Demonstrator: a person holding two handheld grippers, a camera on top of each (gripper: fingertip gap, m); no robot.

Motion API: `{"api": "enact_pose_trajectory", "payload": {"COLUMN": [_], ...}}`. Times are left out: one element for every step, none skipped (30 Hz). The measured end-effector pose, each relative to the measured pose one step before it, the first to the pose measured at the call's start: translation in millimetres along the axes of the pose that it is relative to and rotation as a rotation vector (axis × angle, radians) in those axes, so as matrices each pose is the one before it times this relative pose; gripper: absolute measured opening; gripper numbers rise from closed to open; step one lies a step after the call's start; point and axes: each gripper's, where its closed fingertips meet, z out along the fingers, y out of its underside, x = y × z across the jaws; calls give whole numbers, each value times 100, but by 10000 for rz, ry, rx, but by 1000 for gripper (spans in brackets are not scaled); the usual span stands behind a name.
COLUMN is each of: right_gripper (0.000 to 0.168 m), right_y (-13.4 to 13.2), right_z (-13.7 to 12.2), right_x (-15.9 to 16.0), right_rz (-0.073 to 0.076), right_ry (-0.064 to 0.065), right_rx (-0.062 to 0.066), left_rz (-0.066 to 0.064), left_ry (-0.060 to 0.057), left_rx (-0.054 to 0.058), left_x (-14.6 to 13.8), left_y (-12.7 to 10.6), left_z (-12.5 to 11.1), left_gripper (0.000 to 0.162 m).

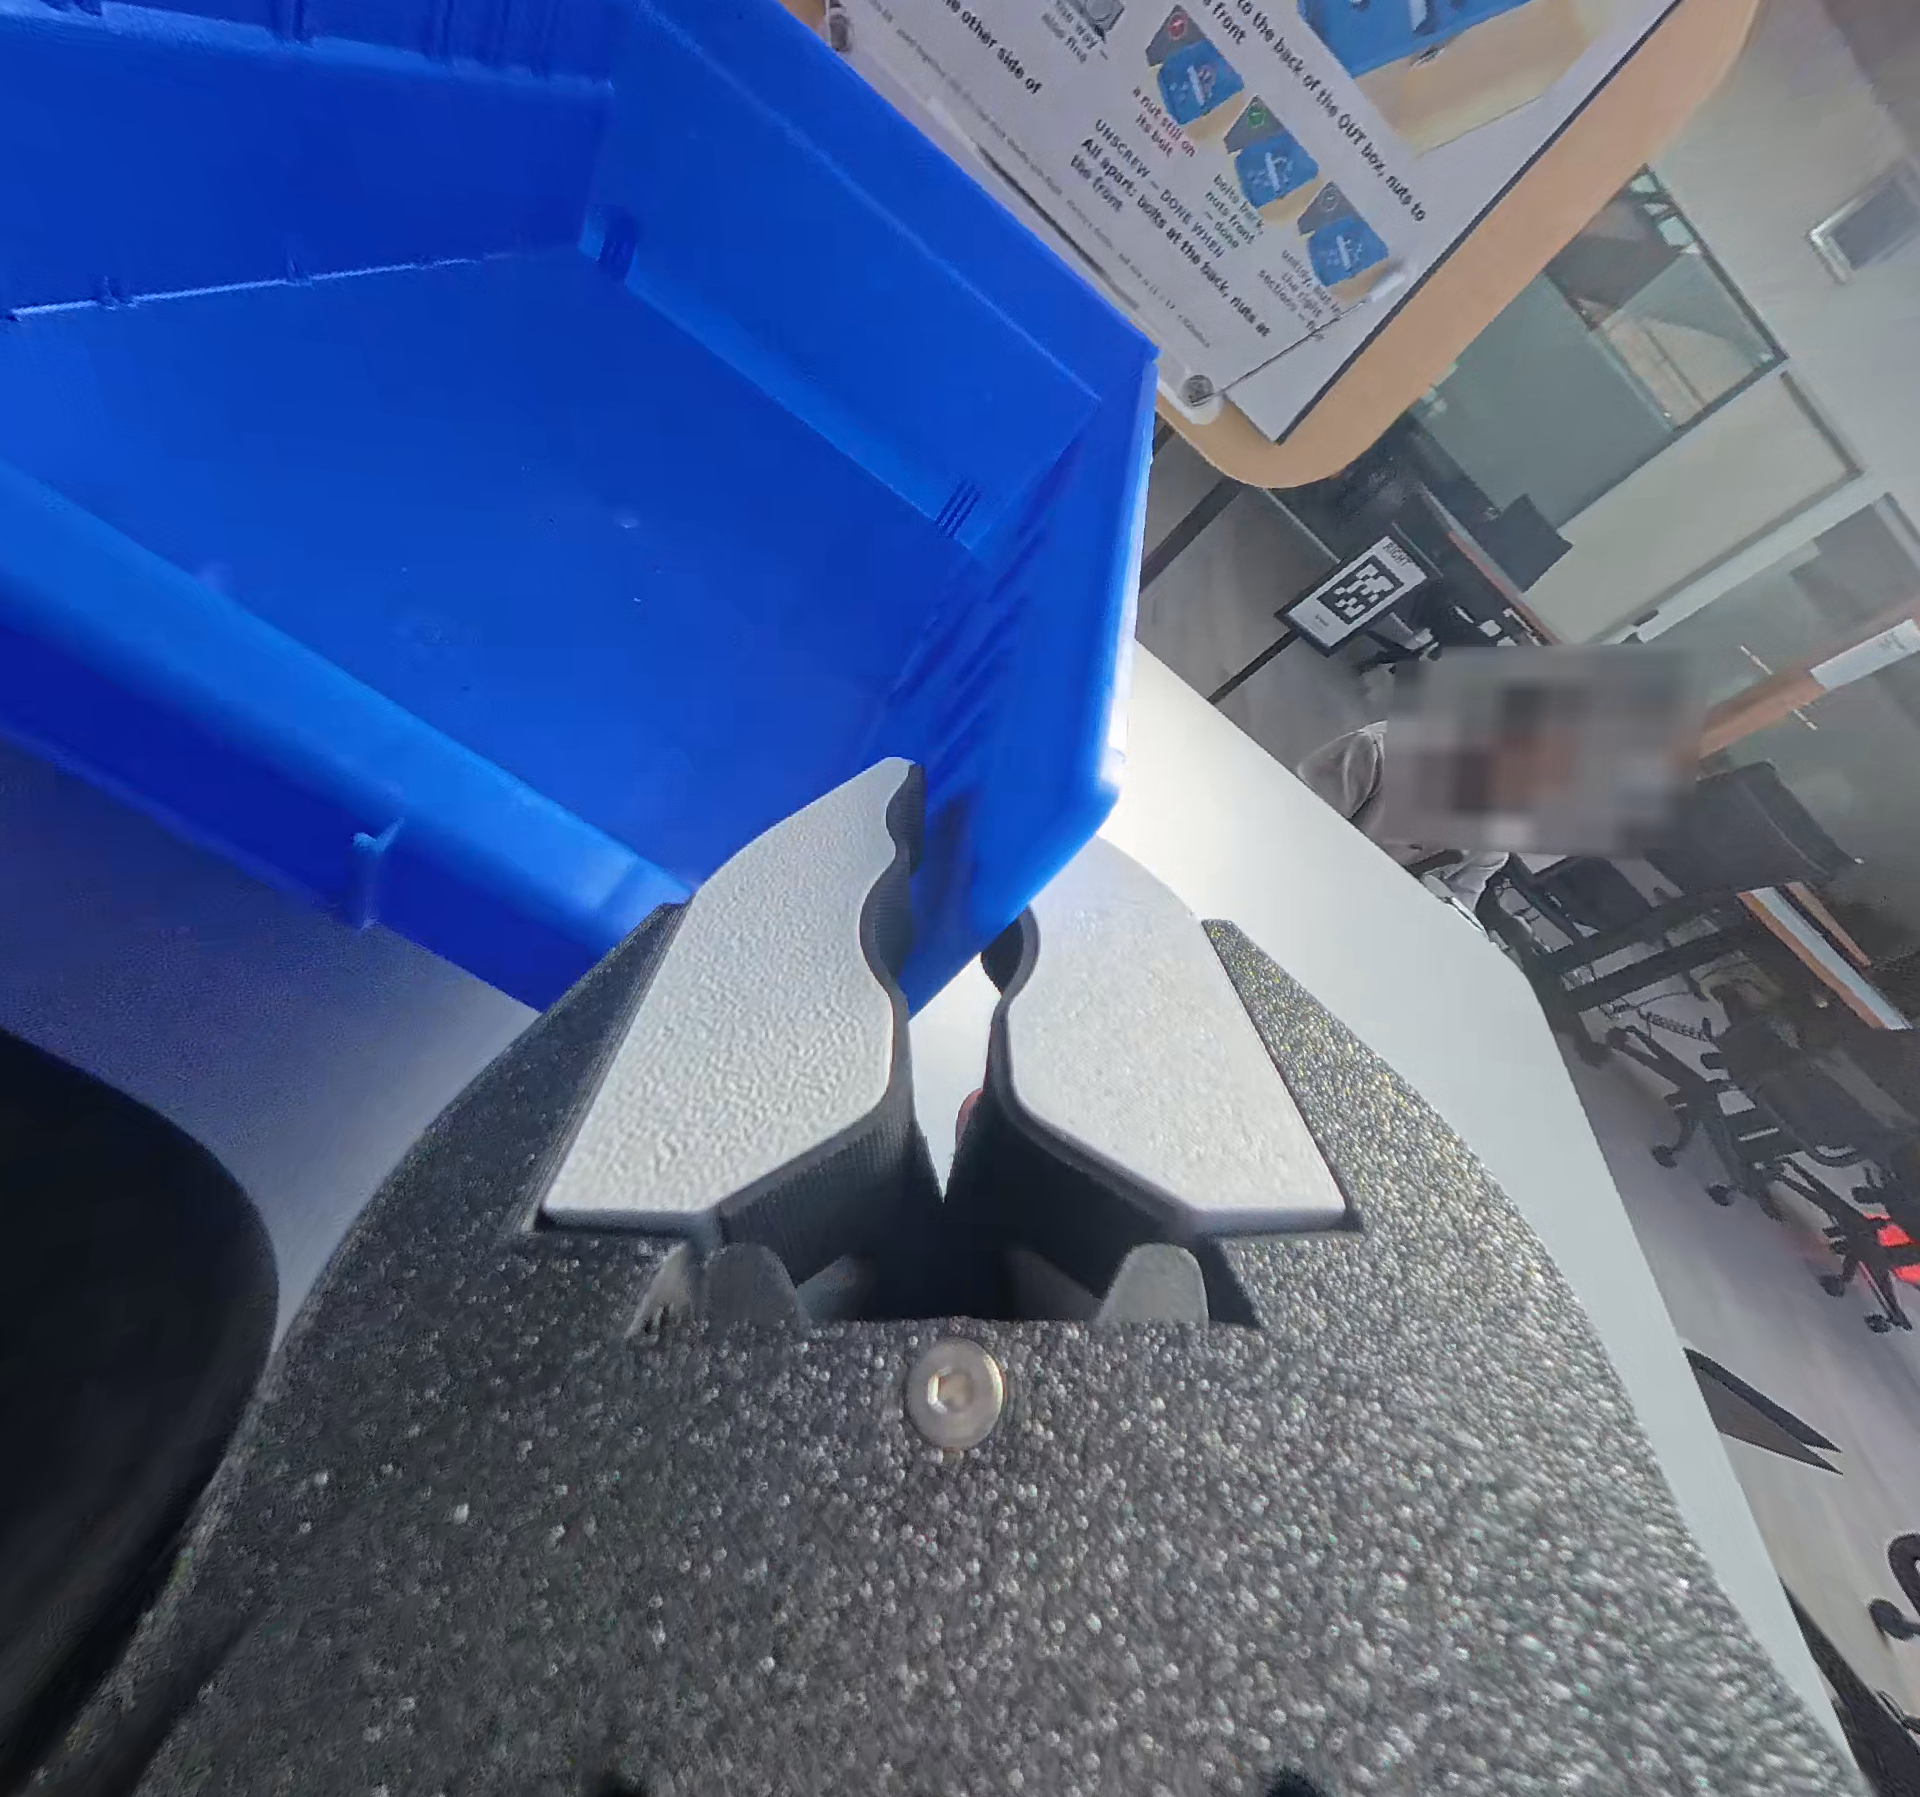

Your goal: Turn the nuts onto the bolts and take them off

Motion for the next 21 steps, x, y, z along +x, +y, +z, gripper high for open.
{"api": "enact_pose_trajectory", "payload": {"right_gripper": [6, 7, 7, 7, 7, 7, 7, 7, 7, 7, 7, 8, 8, 8, 8, 7, 7, 7, 8, 7, 7], "right_y": [33, 139, 263, 422, 582, 705, 822, 956, 1020, 1089, 1186, 1221, 1219, 1210, 1161, 1094, 1033, 973, 908, 829, 783], "right_z": [-564, -523, -492, -461, -427, -408, -374, -335, -301, -245, -175, -130, -64, 1, 33, 88, 117, 136, 136, 113, 119], "right_x": [1159, 1183, 1182, 1191, 1210, 1239, 1226, 1205, 1168, 1117, 1060, 1000, 920, 879, 821, 765, 736, 706, 665, 616, 553], "right_rz": [-14, 3, 46, 83, 64, 47, 52, 27, 26, 48, 53, 55, 99, 90, 85, 96, 77, 47, 36, 34, 25], "right_ry": [328, 309, 260, 233, 246, 263, 271, 272, 255, 225, 208, 193, 161, 163, 163, 152, 156, 162, 154, 147, 132], "right_rx": [125, 62, 23, -6, -60, -82, -106, -147, -153, -160, -198, -217, -228, -237, -223, -211, -211, -202, -183, -167, -158], "left_rz": [31, 21, 43, 80, 70, 55, 39, 73, 82, 12, -1, 38, 64, 124, 202, 183, 166, 105, 83, 97, 77], "left_ry": [-52, -27, -9, -16, 32, 96, 87, 121, 180, 200, 258, 308, 257, 234, 229, 199, 182, 202, 206, 170, 145], "left_rx": [381, 354, 340, 374, 353, 287, 291, 261, 193, 201, 159, 98, 123, 106, 73, 96, 124, 121, 114, 120, 120], "left_x": [201, 264, 329, 379, 529, 672, 786, 904, 1018, 1040, 1101, 1139, 1074, 1028, 993, 909, 834, 819, 788, 713, 676], "left_y": [-1123, -1191, -1233, -1301, -1284, -1196, -1180, -1087, -984, -976, -884, -800, -830, -774, -709, -684, -659, -587, -523, -483, -444], "left_z": [-137, -86, 18, 114, 238, 375, 493, 591, 687, 753, 816, 878, 930, 968, 1001, 1003, 987, 987, 941, 869, 787], "left_gripper": [10, 11, 11, 11, 11, 11, 11, 10, 11, 10, 11, 11, 11, 11, 11, 11, 10, 11, 11, 11, 11]}}
